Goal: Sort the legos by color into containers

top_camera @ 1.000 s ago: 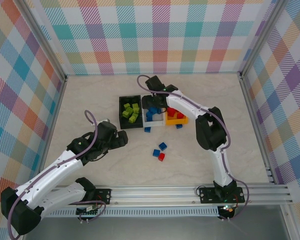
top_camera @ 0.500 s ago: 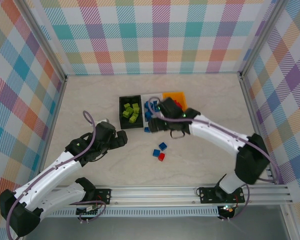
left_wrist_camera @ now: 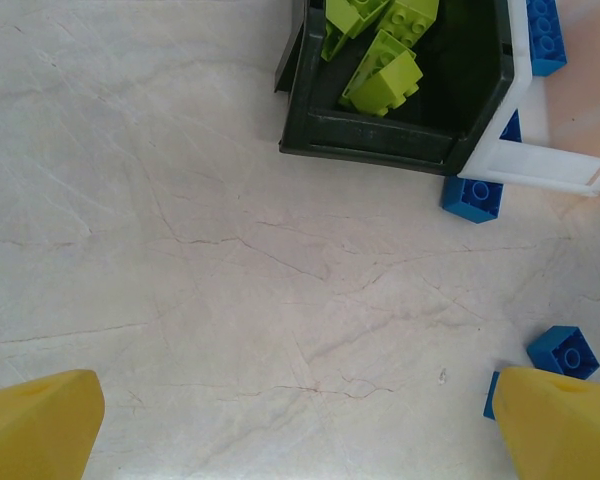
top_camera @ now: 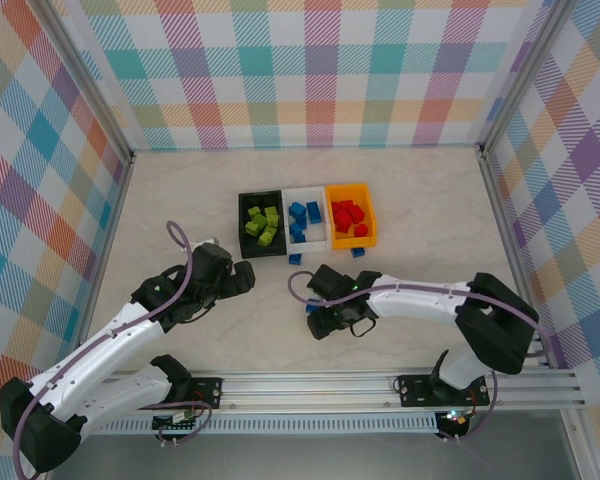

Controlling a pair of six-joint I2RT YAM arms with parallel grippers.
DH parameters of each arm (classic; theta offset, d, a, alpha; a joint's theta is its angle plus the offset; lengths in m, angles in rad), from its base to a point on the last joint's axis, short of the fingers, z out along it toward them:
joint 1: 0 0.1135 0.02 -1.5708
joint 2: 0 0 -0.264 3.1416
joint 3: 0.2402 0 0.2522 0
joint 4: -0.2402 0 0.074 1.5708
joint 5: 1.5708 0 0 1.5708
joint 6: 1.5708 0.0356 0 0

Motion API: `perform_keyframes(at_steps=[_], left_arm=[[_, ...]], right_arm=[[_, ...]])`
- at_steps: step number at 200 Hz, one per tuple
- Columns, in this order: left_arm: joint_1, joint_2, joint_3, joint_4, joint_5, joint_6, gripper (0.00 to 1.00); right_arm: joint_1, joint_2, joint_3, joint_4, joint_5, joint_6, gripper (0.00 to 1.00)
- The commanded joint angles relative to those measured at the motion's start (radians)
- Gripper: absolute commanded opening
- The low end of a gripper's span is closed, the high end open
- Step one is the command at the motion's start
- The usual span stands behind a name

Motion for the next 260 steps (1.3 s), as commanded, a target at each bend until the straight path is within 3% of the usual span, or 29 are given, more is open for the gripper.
perform_keyframes(at_steps=[1,43,127,190,208,225,260], left_arm=[[-0.003,0.003,-0.006,-0.032,-0.011,-0.011,1.0],[-0.004,-0.005,-0.006,-0.042,-0.013,-0.013,1.0],[-0.004,0.004,-0.006,-0.031,-0.01,-0.014,1.0],[-0.004,0.007,-0.009,-0.01,0.018,0.0,1.0],[-0.006,0.017,-0.017,0.022,0.051,0.014,1.0],[-0.017,0.055,-0.012,0.049,0.077,0.02,1.0],[-0.09,0.178,0.027,0.075,0.062,0.025,1.0]], right_arm=[[0.004,0.053,0.043,0.075,0.07,-0.043,0.78],[0.003,0.136,0.088,0.092,0.129,-0.091,0.71],[0.002,0.116,0.067,0.14,0.064,-0.119,0.42],[-0.005,-0.095,0.057,0.037,0.093,-0.077,0.33],[-0.061,-0.168,0.087,-0.003,0.12,-0.068,0.31],[-0.178,-0.187,0.134,-0.01,0.135,-0.069,0.3],[-0.405,-0.026,0.312,0.043,0.135,-0.081,0.3]])
